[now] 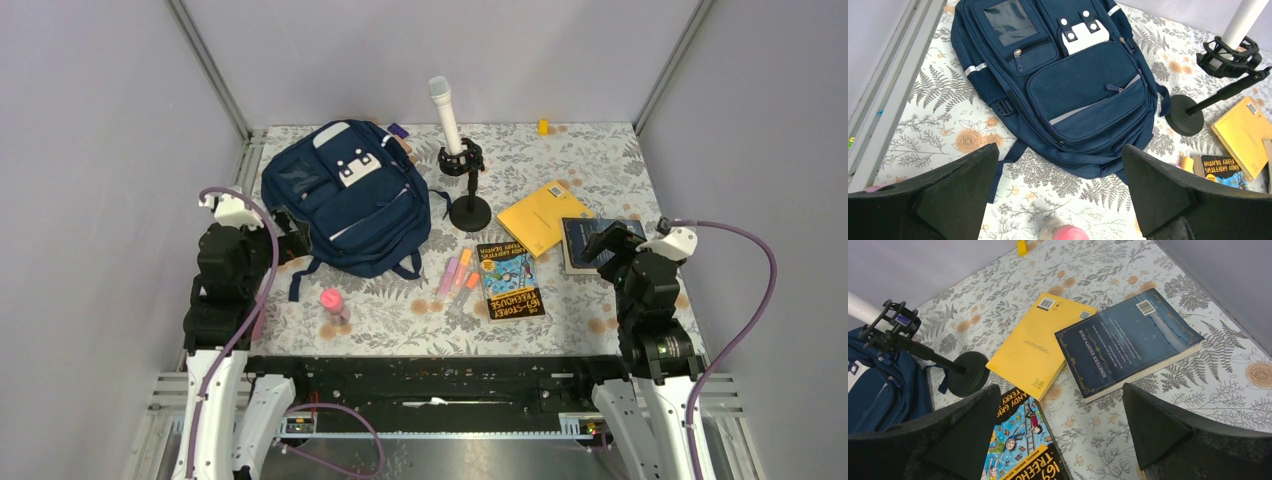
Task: Pack the student bag
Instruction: Pick up the student bag at the center of the board.
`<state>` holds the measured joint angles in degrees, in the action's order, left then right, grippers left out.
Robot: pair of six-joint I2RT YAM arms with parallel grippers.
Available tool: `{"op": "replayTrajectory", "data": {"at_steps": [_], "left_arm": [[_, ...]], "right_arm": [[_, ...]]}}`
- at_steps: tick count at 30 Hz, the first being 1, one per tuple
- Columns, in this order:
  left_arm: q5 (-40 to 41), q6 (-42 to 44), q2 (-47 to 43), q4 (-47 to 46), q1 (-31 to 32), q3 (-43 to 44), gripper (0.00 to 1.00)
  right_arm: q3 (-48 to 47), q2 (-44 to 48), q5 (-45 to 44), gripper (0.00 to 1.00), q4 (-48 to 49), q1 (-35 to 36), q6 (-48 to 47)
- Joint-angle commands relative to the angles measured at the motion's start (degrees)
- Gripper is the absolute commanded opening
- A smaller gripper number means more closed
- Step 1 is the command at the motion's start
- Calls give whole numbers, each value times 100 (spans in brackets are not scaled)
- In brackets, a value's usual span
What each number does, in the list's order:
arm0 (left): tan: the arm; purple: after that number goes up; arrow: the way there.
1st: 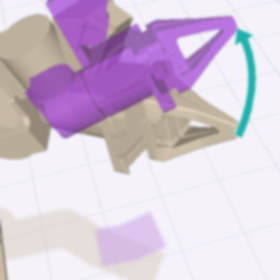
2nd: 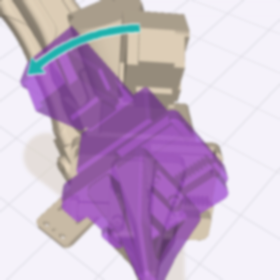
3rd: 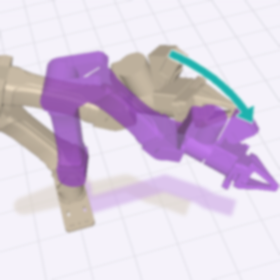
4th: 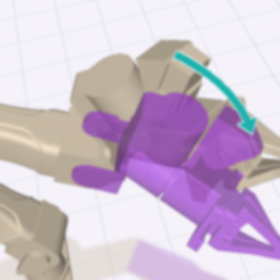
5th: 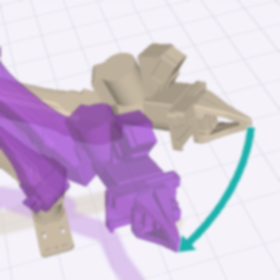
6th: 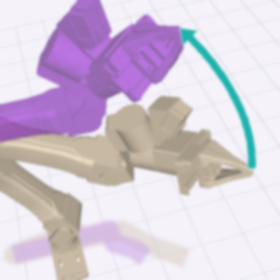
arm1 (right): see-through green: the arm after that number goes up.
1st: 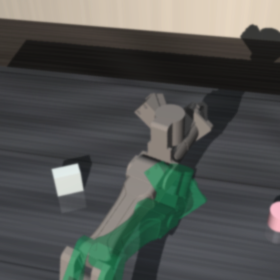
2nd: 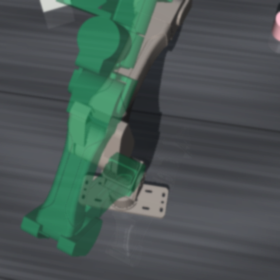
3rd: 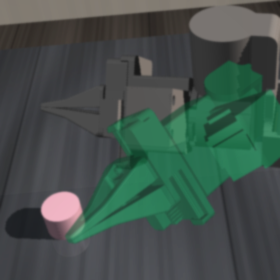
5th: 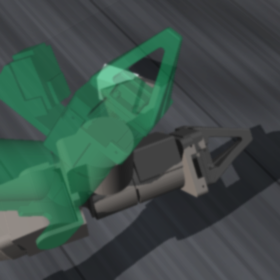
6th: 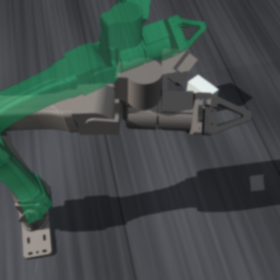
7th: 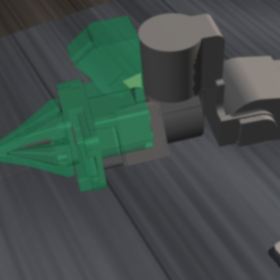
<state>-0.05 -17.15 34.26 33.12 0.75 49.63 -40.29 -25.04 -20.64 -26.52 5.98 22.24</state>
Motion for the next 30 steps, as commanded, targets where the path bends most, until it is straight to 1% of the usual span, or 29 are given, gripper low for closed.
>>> {"op": "replayTrajectory", "data": {"at_steps": [1,4,7,10,12,14,16,20,27,30], "left_arm": [[168,319,186,8,163,450,99],[325,389,624,131,611,856,99],[785,560,1156,209,1510,1224,99],[1127,825,1998,638,2499,1834,99],[1346,998,2551,824,3043,2189,99],[1646,1107,3065,897,3436,2488,99],[1639,1189,3639,989,3651,2740,99],[1675,1254,4455,1076,3789,3092,99],[2501,1268,5888,1042,3915,3534,99],[2506,1197,6319,720,3915,3583,98]], "right_arm": [[-52,-2,344,100,46,-18,-103],[-64,-122,832,100,37,-18,-137],[-71,-285,1363,100,40,-18,-146],[-116,-452,1756,100,-44,-18,-41],[-159,-551,2025,100,-107,-18,-16],[-172,-607,2247,100,-132,-15,-42],[-177,-622,2255,100,-160,-18,-104],[-201,-571,2266,100,-195,-17,-108],[-110,-423,2223,100,-200,-18,-85],[-120,-423,2185,100,-197,-18,-81]]}}
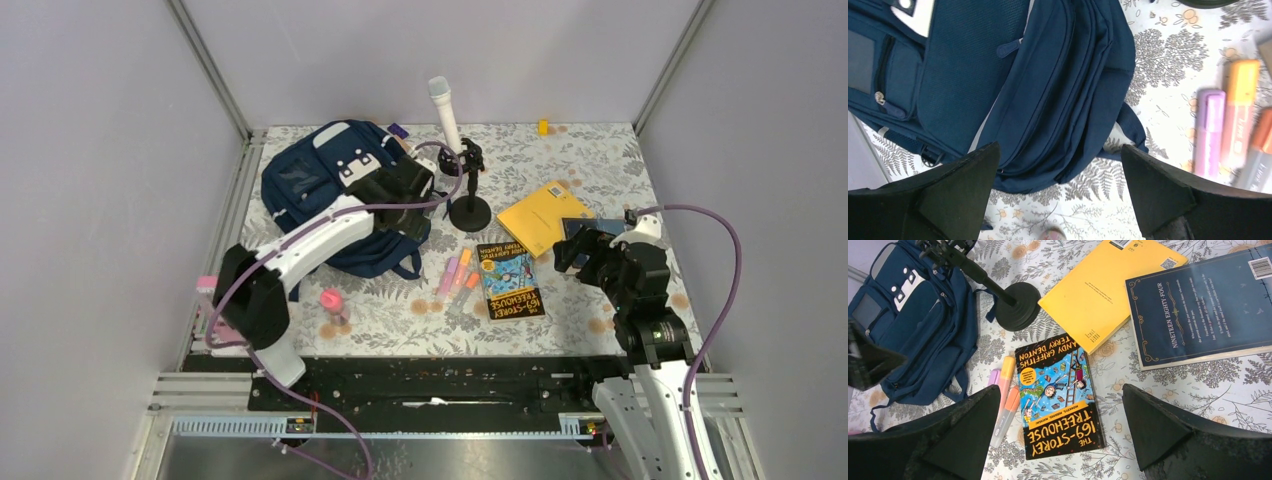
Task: Pack the student bag
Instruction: Pick up the student bag at the center of the board.
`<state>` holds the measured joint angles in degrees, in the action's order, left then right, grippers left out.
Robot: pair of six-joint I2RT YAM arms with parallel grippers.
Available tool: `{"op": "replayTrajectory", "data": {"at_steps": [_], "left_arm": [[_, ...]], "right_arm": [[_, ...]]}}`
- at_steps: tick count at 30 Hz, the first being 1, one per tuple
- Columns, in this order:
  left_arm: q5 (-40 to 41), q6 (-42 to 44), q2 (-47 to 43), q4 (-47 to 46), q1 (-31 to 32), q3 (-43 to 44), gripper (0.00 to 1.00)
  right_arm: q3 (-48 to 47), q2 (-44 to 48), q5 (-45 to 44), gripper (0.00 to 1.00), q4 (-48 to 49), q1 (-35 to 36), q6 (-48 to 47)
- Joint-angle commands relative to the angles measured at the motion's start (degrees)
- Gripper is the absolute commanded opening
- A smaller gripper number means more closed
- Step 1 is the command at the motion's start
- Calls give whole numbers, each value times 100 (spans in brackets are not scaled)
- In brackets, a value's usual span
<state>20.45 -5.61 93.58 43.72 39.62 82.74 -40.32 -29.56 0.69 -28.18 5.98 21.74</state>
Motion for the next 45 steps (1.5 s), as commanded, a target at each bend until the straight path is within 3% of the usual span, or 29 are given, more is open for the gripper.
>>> {"op": "replayTrajectory", "data": {"at_steps": [1,7,13,29,35,43,45], "left_arm": [[445,27,494,-457,24,287,98],[211,243,973,-1549,20,119,96],[305,36,1449,-2096,20,219,84],[745,457,2215,-2098,26,240,68],[1075,517,2340,-2043,36,271,49],[1294,1161,1901,-2223,126,-28,0],[1387,1297,1665,-2199,183,-123,0]], "right_arm": [[-110,29,35,100,-29,-18,-34],[-56,34,-33,100,-23,-17,-9],[-2,41,-38,100,43,-18,9],[6,143,-42,100,43,-18,15],[-1,170,-41,100,40,-18,9],[3,201,-163,100,43,-18,9],[1,218,-165,100,36,-18,6]]}}
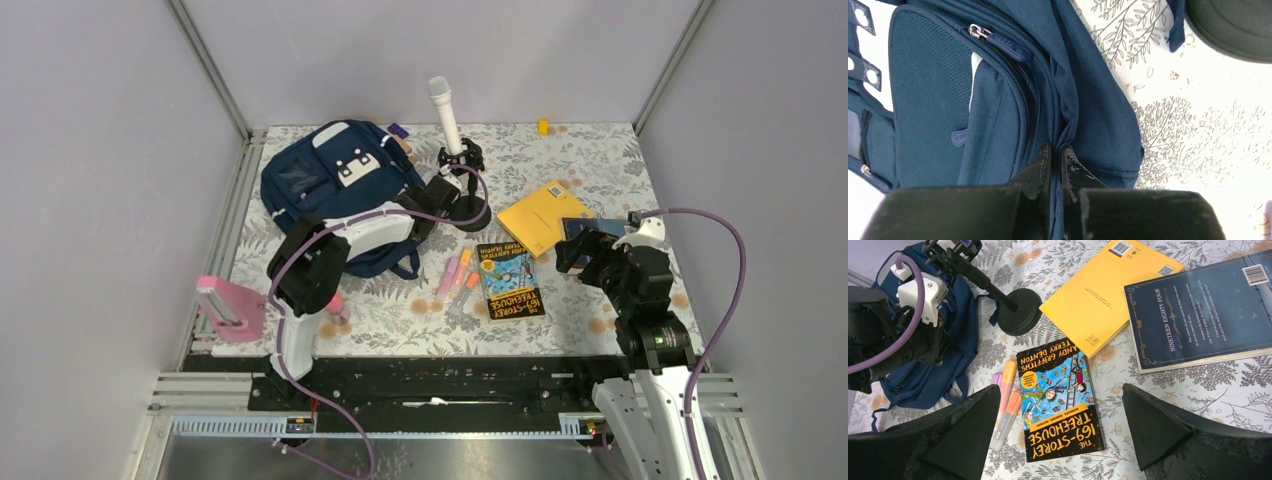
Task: Pack the student bag
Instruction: Pick up the student bag at the center of the board.
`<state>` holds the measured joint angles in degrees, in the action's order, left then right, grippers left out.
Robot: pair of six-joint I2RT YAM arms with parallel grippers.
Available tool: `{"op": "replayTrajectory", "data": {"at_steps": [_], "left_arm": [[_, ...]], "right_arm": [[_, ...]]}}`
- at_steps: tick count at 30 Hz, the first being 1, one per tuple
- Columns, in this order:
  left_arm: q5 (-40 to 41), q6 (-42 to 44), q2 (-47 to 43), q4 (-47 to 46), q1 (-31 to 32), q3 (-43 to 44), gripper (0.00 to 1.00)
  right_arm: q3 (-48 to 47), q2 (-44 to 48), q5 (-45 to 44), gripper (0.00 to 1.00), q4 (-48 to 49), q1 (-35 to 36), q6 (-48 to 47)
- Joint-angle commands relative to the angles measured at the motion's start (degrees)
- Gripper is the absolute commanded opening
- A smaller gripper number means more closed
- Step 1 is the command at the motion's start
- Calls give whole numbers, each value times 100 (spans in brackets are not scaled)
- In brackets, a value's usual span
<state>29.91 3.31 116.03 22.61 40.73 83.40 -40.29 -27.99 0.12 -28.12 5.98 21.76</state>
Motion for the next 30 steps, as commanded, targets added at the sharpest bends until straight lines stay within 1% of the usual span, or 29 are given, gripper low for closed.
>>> {"op": "replayTrajectory", "data": {"at_steps": [1,4,8,14,18,20,26,28,30], "left_arm": [[485,443,-725,-48,108,-238,0],[556,502,-1285,89,207,-414,0],[560,356,-2026,365,224,-682,0],[278,15,-3122,884,259,-1269,0],[-415,55,-3793,856,366,-1719,0],[-791,114,-4056,770,489,-1816,0],[-1148,262,-4397,692,562,-1787,0],[-1414,372,-4503,632,603,-1778,0],[-1615,440,-4568,605,656,-1746,0]], "right_arm": [[-5,71,-109,100,34,-19,7],[1,112,-105,100,30,-18,-1],[12,150,-85,100,28,-18,3],[-31,57,-30,100,26,-18,-26],[-63,35,437,100,208,-11,-129],[-85,-23,829,100,329,-11,-141],[-99,-316,2174,100,689,41,-31],[-1,-296,2350,100,889,148,-43],[68,-321,2326,100,1056,309,10]]}}
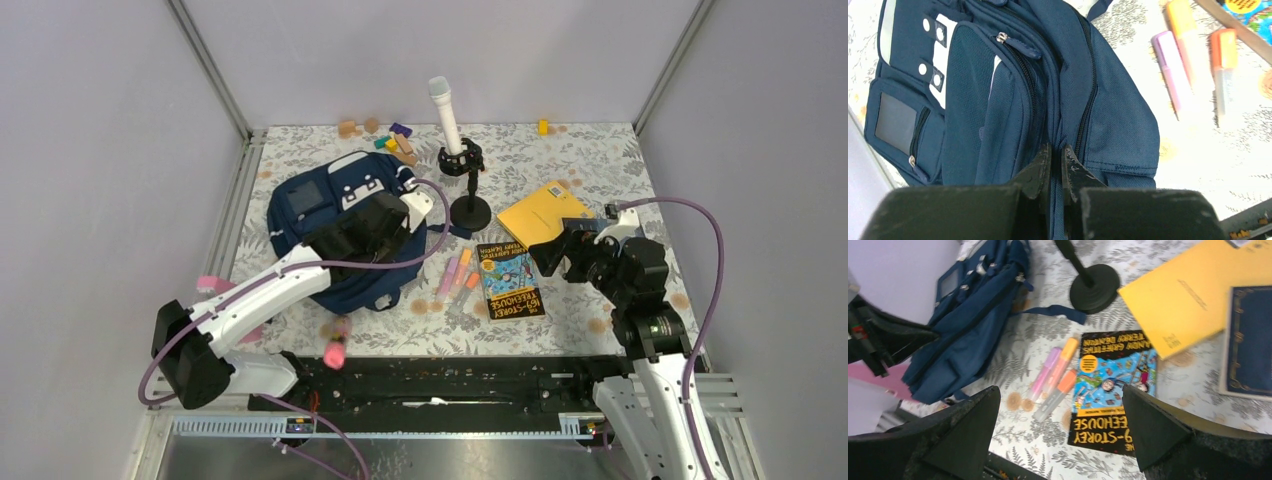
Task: Pack the student bag
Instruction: Pick up the student bag at the center of the board.
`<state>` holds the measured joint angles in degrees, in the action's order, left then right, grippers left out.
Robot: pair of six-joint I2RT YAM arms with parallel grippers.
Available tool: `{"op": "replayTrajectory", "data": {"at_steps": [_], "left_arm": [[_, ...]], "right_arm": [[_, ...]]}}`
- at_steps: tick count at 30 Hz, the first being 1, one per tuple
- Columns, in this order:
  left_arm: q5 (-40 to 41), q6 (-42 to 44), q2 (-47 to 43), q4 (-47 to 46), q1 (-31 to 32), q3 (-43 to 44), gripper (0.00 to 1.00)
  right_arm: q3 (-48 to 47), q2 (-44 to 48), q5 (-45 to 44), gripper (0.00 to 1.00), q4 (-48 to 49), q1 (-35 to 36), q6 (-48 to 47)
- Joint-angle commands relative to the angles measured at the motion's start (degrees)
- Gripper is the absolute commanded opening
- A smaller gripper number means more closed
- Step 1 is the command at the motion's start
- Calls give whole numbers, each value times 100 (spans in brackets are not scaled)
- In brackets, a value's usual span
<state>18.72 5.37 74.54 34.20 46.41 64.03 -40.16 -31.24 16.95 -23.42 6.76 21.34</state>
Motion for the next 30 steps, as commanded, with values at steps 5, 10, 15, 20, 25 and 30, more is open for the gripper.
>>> {"op": "replayTrajectory", "data": {"at_steps": [5,10,15,20,25,30], "left_arm": [[-520,219,-407,-582,135,204,0],[-504,-14,-393,-518,186,158,0],[-576,-209,-434,-278,260,83,0],[-860,-295,-690,-257,326,-220,0],[-983,-243,-846,-255,382,-441,0],[-1003,-212,-839,-255,417,-436,0]], "right_arm": [[189,-362,215,100,1188,993,720],[193,-1055,-673,100,1770,1899,1493],[45,-1873,-1045,100,2529,2360,2204],[-357,-2794,-1408,100,2955,2884,2489],[-609,-3774,-1458,100,3538,3228,2745],[-965,-4677,-1459,100,3888,3472,2848]]}}
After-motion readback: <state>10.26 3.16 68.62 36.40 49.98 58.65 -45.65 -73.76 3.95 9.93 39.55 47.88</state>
